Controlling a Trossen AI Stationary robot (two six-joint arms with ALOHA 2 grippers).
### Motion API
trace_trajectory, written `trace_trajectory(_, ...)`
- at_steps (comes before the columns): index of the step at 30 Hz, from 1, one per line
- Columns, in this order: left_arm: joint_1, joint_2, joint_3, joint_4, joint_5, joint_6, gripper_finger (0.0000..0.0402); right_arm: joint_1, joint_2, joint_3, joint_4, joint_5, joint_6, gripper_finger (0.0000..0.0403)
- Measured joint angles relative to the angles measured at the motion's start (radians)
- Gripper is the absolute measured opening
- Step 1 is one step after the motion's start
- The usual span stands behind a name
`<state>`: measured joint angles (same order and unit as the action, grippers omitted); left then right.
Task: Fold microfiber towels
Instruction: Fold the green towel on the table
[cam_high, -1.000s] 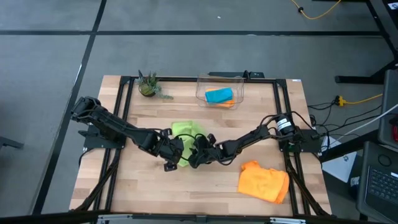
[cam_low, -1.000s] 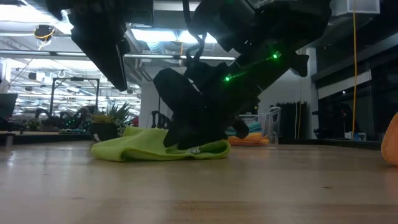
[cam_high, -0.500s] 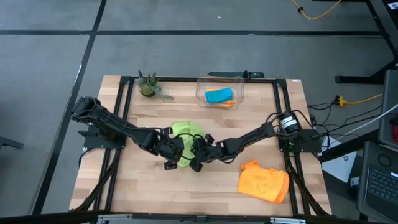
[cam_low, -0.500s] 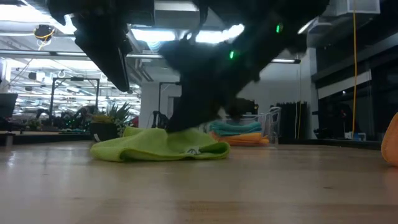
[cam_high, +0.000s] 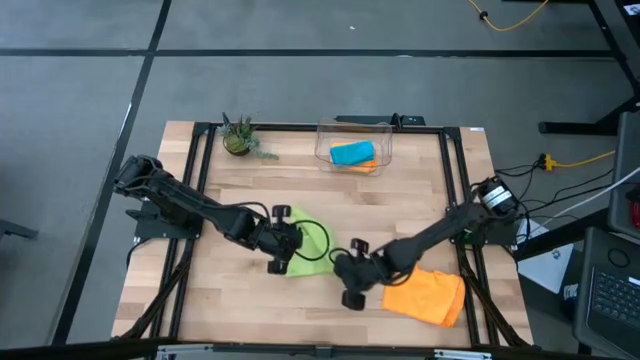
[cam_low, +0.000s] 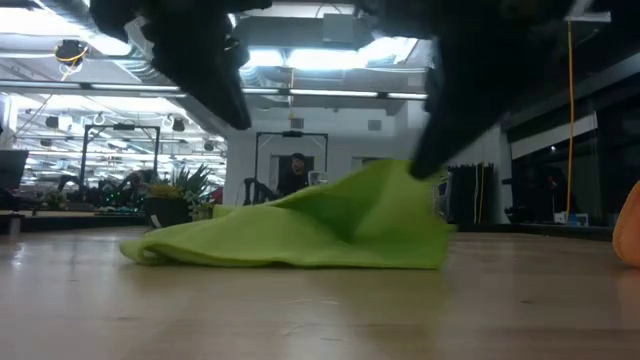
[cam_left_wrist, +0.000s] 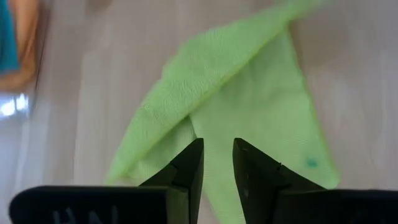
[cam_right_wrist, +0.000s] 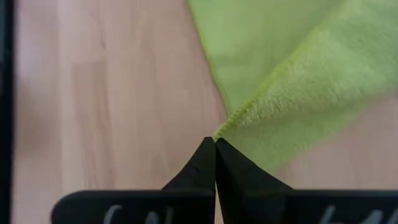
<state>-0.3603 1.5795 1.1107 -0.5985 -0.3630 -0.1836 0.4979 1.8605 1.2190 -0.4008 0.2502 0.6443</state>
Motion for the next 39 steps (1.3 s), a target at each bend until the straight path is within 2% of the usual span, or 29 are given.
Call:
trace_trajectory(3,0.002,0.018,0.0,0.013,0.001,0.09,0.008,0.025,0.004,-0.001,-0.03,0.027,0.053,0.0001)
trace_trajectory(8,0.063,0.05,-0.001,-0.003,-0.047,0.109,0.0085,0.051,0.004,-0.001,-0.046,0.045,0.085,0.0001)
trace_trajectory(16,0.181,0.114,0.0,-0.158,-0.04,0.135,0.0149,0.069,0.005,-0.001,-0.048,0.07,0.088,0.0)
trace_trajectory(21,0.208,0.161,0.0,-0.155,-0.066,0.187,0.0176,0.069,0.005,-0.001,-0.048,0.071,0.088,0.0)
trace_trajectory(25,0.226,0.211,0.0,-0.13,-0.076,0.225,0.018,0.069,0.005,-0.001,-0.048,0.071,0.088,0.0)
trace_trajectory(32,0.247,0.257,0.0,-0.069,-0.179,0.242,0.018,0.069,0.006,-0.001,-0.047,0.072,0.088,0.0)
trace_trajectory(39,0.244,0.253,0.0,-0.06,-0.137,0.273,0.0176,0.069,0.006,-0.001,-0.052,0.072,0.086,0.0)
